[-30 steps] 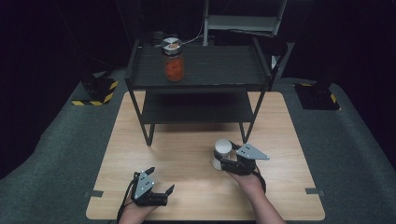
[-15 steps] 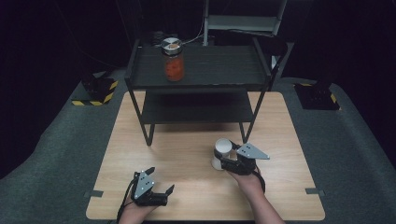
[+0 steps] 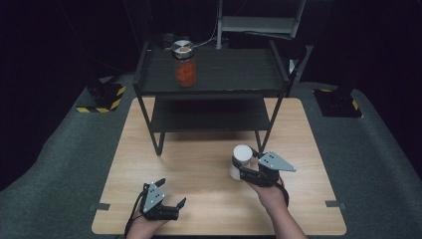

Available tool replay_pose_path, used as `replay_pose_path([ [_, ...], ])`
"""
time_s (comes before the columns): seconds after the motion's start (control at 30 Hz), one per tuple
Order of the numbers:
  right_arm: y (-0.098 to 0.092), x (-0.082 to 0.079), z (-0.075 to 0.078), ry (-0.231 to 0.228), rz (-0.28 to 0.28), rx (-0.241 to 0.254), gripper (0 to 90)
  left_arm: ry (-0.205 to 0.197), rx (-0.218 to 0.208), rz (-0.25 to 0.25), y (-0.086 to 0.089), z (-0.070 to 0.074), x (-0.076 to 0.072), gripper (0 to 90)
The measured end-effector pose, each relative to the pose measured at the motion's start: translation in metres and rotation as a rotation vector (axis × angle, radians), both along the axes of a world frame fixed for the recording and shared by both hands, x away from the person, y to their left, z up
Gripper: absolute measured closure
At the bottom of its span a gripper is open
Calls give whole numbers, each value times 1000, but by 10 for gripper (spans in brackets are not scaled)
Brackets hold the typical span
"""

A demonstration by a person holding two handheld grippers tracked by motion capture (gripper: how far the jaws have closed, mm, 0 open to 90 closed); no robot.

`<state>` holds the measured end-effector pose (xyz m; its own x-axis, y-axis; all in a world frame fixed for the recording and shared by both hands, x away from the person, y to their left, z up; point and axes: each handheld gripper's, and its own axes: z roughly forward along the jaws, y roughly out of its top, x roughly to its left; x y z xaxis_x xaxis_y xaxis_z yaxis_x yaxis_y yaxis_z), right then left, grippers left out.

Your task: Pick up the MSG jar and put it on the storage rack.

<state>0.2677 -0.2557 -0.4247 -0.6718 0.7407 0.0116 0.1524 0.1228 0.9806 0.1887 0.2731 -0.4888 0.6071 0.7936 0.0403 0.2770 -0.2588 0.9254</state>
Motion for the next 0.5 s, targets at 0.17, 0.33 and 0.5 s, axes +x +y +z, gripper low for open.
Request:
replay_pose_path([
  [0.17, -4, -7, 10, -18, -4, -4, 335, 4, -8, 1, 1, 0, 1, 5],
  [0.33, -8, -12, 19, -26, -8, -4, 335, 4, -10, 1, 1, 0, 0, 5],
  [0.5, -11, -19, 26, -35, -20, 8, 335, 4, -8, 1, 1, 0, 0, 5],
])
